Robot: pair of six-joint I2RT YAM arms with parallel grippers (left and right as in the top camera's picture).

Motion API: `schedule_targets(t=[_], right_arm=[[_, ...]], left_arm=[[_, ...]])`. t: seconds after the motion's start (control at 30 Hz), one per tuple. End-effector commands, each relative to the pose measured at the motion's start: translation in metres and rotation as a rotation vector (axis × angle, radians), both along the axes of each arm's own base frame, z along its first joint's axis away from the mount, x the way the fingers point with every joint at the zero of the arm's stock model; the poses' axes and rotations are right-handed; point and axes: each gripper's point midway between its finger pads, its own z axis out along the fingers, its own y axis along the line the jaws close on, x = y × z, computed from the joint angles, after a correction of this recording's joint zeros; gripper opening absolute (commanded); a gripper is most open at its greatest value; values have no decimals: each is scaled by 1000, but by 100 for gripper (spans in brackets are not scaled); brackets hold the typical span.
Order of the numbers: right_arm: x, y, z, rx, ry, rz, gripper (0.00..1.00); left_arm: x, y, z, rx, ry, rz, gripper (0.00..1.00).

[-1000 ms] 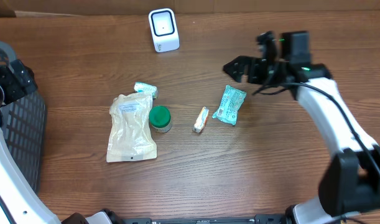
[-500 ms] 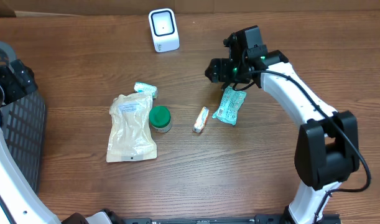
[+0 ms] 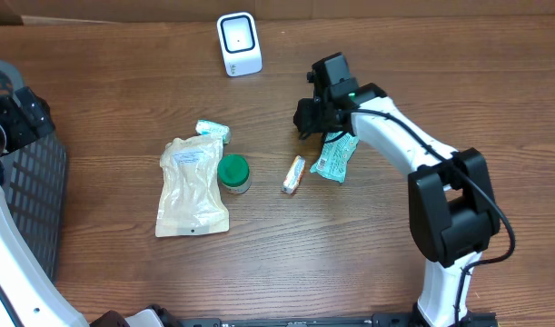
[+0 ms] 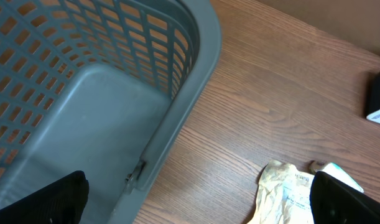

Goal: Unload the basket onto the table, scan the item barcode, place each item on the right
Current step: 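Move the right gripper over the green wipes pack, then grasp the green wipes pack with the right gripper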

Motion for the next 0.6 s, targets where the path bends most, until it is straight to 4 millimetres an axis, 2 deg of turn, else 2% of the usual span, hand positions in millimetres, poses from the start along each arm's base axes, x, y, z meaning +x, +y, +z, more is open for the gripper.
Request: schedule_targets(t=[0.0, 0.23, 0.4, 0.57], right_arm=[[7, -17, -9, -67, -2, -121, 43], [-4, -35, -23, -146, 45, -166, 43], [-12, -68, -27, -274, 74, -266, 43], [-21, -92, -30, -305, 136, -335, 43]], left_arm=[[-1, 1, 12, 30, -23, -3, 100], [-1, 1, 12, 30, -23, -3, 100], [-1, 1, 12, 30, -23, -3, 100], [-1, 1, 12, 30, -23, -3, 100]])
